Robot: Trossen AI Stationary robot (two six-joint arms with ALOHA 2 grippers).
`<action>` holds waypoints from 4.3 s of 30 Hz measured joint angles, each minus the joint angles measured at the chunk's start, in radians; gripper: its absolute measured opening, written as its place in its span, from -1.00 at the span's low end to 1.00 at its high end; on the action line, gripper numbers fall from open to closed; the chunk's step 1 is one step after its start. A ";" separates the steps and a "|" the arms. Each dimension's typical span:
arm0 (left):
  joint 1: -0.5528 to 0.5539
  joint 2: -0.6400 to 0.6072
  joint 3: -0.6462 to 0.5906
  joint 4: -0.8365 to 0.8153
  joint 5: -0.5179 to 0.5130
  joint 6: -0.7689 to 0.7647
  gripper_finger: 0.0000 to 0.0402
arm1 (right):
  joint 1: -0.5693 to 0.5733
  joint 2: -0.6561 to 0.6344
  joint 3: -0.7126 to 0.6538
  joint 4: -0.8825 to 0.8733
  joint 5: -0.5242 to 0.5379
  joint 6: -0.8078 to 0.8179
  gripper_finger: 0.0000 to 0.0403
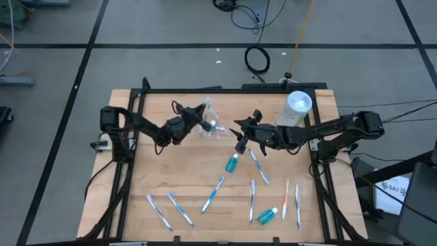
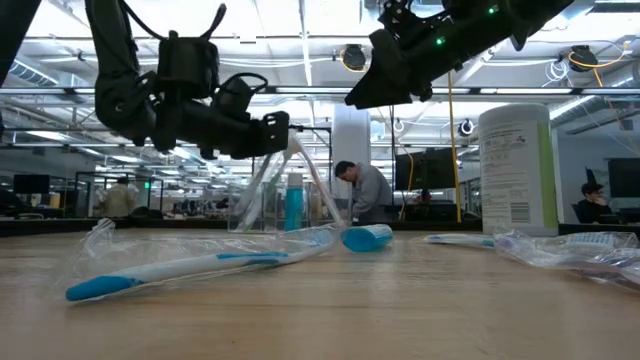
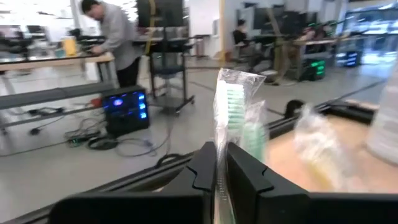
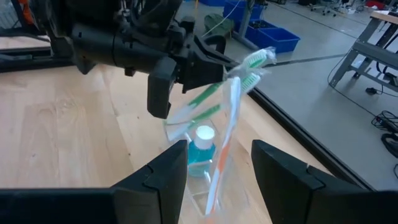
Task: Pick & Place toothbrushing station
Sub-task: Put the green toothbrush into the left section of the transparent organizer, then put the blue mouthwash into the middle section of the transparent organizer
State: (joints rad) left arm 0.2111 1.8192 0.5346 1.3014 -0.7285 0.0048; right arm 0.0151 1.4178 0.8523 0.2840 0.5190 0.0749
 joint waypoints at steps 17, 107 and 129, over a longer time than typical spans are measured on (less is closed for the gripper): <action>-0.035 0.004 0.000 -0.081 -0.061 -0.004 -0.68 | 0.000 0.000 -0.008 0.003 0.000 0.000 -0.15; -0.259 -0.673 0.000 -1.096 0.305 -0.182 0.06 | -0.126 0.371 -0.007 -0.180 -0.878 -0.511 -0.24; -0.260 -0.673 0.000 -1.096 0.346 -0.227 0.06 | 0.092 0.223 0.006 -0.201 -0.510 -0.526 -0.46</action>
State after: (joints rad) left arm -0.0490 1.1458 0.5343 0.2058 -0.3824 -0.2221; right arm 0.1071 1.6406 0.8585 0.0832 0.0092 -0.4514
